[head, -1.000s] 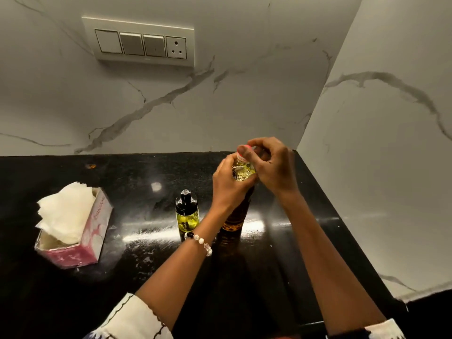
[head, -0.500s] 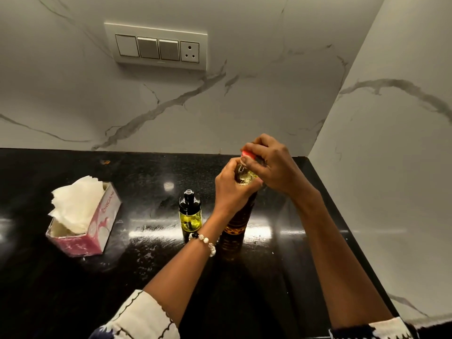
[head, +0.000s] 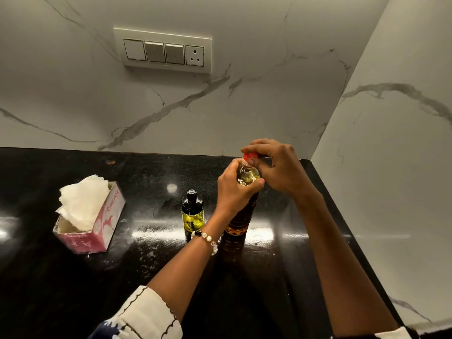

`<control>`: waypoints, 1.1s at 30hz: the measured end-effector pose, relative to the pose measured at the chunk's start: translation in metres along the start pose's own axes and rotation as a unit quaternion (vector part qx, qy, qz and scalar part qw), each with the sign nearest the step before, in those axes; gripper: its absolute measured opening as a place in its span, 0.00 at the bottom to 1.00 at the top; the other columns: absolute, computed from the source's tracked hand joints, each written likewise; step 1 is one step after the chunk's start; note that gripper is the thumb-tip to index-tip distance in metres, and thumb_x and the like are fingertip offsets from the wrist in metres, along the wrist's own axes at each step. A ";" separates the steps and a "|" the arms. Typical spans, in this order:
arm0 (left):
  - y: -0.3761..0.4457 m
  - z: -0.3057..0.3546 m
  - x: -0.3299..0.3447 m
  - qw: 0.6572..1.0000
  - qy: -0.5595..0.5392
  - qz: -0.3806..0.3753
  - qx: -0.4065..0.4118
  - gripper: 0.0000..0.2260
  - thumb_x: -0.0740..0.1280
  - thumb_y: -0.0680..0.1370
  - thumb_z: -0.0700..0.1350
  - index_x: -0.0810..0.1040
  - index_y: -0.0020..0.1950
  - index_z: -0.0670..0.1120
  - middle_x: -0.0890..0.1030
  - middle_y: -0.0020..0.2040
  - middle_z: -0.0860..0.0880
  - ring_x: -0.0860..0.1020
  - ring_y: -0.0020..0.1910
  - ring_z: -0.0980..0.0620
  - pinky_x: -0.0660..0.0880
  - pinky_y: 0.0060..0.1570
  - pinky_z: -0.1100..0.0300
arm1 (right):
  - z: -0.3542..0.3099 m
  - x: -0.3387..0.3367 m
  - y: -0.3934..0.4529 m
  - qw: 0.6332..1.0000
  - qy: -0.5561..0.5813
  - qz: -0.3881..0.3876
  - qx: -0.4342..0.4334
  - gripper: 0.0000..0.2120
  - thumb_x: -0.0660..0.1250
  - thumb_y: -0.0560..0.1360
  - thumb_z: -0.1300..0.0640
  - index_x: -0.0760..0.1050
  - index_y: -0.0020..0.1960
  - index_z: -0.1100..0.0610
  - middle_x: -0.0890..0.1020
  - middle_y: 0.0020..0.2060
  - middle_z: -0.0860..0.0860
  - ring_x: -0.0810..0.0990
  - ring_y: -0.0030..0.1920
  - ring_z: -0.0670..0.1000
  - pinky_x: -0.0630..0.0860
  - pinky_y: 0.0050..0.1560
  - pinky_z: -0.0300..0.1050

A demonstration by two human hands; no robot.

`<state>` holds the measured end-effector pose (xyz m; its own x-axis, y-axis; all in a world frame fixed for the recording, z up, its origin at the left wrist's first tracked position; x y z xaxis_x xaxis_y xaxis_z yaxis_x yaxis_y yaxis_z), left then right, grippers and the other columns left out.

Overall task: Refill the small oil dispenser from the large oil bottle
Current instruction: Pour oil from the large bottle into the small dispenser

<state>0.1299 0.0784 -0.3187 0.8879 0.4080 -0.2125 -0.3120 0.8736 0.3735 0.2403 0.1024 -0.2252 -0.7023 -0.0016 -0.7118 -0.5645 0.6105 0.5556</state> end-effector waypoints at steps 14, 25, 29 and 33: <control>0.001 0.001 -0.001 1.000 -0.003 -0.005 -0.006 0.17 0.74 0.67 0.48 0.74 0.53 0.49 0.80 0.45 0.50 0.80 0.43 0.54 0.79 0.44 0.55 | -0.009 0.000 0.008 0.998 -0.020 0.035 0.047 0.09 0.74 0.70 0.61 0.82 0.49 0.63 0.83 0.46 0.56 0.81 0.43 0.49 0.78 0.47 0.37; 0.002 -0.004 0.001 1.000 -0.003 -0.001 -0.004 0.21 0.72 0.66 0.53 0.75 0.56 0.50 0.81 0.48 0.51 0.80 0.47 0.54 0.79 0.48 0.53 | -0.009 0.001 0.008 0.996 -0.015 0.050 0.075 0.16 0.76 0.66 0.54 0.82 0.51 0.60 0.81 0.46 0.55 0.79 0.44 0.48 0.77 0.43 0.35; 0.003 -0.005 0.001 1.000 0.005 -0.001 0.002 0.19 0.74 0.67 0.51 0.74 0.55 0.50 0.81 0.47 0.51 0.79 0.47 0.54 0.79 0.47 0.52 | -0.008 0.004 0.007 0.995 -0.005 0.053 0.079 0.12 0.76 0.67 0.59 0.82 0.48 0.61 0.82 0.45 0.54 0.80 0.43 0.48 0.75 0.44 0.31; 0.003 -0.004 0.000 1.000 0.007 -0.002 0.005 0.19 0.72 0.65 0.54 0.74 0.53 0.50 0.80 0.45 0.51 0.79 0.44 0.53 0.78 0.44 0.54 | -0.009 0.000 0.005 0.995 0.048 0.018 0.087 0.10 0.74 0.69 0.65 0.81 0.51 0.61 0.84 0.48 0.55 0.82 0.48 0.48 0.80 0.52 0.41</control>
<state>0.1280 0.0822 -0.3215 0.8846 0.4077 -0.2263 -0.3045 0.8726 0.3819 0.2334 0.0981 -0.2187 -0.7637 -0.0483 -0.6437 -0.4602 0.7400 0.4905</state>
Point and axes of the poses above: each hand's wrist, its own y-axis towards the middle knuckle, its own x-axis out of the palm, z = x × y, the point moved 2 cm from there along y, towards the middle knuckle
